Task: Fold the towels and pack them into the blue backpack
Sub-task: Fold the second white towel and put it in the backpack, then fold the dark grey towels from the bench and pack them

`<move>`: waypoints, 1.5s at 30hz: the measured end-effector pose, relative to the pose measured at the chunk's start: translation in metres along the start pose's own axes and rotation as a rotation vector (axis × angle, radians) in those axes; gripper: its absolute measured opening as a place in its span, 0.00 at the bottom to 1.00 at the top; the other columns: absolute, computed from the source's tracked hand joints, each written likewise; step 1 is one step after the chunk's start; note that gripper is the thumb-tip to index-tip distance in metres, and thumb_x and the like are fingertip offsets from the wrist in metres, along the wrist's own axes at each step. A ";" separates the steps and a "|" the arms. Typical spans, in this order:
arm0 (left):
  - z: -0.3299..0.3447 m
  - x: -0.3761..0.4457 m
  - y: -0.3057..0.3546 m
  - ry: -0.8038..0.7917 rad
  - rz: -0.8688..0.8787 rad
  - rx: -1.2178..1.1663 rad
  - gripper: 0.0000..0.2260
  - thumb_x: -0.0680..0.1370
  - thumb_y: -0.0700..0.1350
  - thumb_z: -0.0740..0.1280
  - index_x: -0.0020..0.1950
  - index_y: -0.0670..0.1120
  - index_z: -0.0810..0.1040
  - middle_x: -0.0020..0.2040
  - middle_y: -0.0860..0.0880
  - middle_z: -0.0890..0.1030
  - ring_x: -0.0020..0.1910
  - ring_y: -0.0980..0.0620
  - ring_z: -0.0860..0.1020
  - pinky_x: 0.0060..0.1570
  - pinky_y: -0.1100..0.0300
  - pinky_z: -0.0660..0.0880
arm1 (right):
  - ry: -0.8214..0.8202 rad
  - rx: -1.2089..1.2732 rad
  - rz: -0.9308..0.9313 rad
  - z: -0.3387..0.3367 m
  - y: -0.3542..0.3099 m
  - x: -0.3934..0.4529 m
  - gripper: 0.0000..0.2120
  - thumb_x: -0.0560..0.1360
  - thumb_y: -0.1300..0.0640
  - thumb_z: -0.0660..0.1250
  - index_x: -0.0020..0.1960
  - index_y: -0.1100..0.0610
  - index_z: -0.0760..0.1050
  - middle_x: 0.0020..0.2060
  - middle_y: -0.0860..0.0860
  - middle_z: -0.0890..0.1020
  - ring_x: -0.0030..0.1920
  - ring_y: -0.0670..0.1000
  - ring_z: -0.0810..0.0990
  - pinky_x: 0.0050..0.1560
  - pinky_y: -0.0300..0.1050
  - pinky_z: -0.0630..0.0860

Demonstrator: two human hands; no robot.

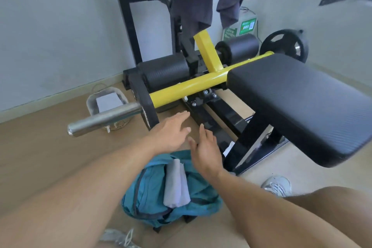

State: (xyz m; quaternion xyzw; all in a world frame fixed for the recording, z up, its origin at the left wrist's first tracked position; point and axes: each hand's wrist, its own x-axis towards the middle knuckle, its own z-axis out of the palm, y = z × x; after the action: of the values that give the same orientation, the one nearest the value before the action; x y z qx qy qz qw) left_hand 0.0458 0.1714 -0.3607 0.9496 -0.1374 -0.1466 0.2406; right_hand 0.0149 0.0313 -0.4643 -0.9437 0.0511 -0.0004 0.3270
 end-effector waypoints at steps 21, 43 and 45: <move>-0.133 0.010 0.146 0.600 0.290 -0.909 0.17 0.83 0.47 0.66 0.71 0.59 0.72 0.72 0.58 0.73 0.74 0.58 0.68 0.65 0.63 0.67 | 0.782 0.085 -0.487 -0.304 -0.191 0.111 0.27 0.79 0.50 0.66 0.76 0.48 0.63 0.71 0.47 0.70 0.70 0.51 0.68 0.70 0.54 0.69; -0.160 0.026 0.167 0.440 0.389 -1.528 0.17 0.83 0.61 0.58 0.63 0.59 0.82 0.61 0.56 0.83 0.63 0.56 0.78 0.71 0.45 0.71 | 0.556 0.418 -0.643 -0.318 -0.209 0.087 0.02 0.85 0.55 0.59 0.56 0.54 0.68 0.40 0.46 0.79 0.39 0.47 0.78 0.39 0.50 0.76; -0.168 0.025 0.164 0.366 0.438 -1.677 0.19 0.80 0.62 0.59 0.54 0.56 0.87 0.54 0.50 0.87 0.55 0.50 0.79 0.63 0.46 0.72 | 0.437 0.360 -0.647 -0.312 -0.203 0.088 0.03 0.85 0.54 0.60 0.55 0.53 0.71 0.40 0.46 0.81 0.40 0.47 0.79 0.41 0.52 0.78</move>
State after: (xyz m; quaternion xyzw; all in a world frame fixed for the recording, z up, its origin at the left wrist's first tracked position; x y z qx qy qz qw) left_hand 0.0958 0.0941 -0.1434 0.4217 -0.1226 0.0044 0.8984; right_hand 0.1109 -0.0110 -0.0966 -0.8167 -0.1804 -0.3115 0.4510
